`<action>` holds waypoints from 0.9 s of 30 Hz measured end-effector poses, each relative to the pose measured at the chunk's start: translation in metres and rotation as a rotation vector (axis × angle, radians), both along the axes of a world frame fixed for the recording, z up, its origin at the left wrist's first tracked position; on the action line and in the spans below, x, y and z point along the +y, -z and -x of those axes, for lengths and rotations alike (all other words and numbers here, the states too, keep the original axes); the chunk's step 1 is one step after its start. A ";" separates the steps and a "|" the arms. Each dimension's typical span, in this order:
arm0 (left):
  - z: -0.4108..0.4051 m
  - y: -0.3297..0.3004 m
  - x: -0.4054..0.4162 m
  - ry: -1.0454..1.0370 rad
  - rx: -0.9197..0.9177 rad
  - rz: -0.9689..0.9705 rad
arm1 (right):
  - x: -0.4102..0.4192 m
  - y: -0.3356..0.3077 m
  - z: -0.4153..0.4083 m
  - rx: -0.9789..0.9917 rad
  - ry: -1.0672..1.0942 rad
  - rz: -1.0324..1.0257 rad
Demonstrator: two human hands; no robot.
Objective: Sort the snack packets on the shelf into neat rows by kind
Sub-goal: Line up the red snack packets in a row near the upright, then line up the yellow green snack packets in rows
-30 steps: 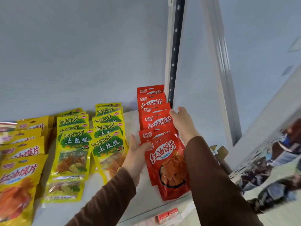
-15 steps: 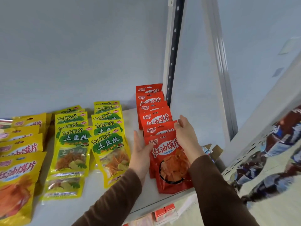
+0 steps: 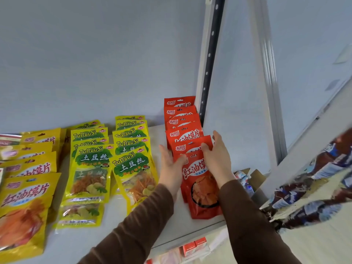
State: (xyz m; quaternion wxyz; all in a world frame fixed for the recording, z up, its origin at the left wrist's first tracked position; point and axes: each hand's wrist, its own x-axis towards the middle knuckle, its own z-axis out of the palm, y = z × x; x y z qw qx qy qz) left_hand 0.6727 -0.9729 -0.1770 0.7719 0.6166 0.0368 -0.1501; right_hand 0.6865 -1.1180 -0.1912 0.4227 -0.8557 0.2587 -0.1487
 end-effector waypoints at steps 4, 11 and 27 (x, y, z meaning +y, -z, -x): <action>-0.032 -0.014 0.004 -0.031 0.028 -0.090 | 0.007 -0.003 -0.002 0.006 -0.077 0.149; -0.039 -0.008 -0.006 0.060 0.045 -0.069 | 0.009 0.010 -0.004 0.007 -0.101 0.127; 0.002 -0.018 0.111 -0.096 -0.777 -0.923 | 0.101 -0.049 0.002 -0.340 -0.334 -0.123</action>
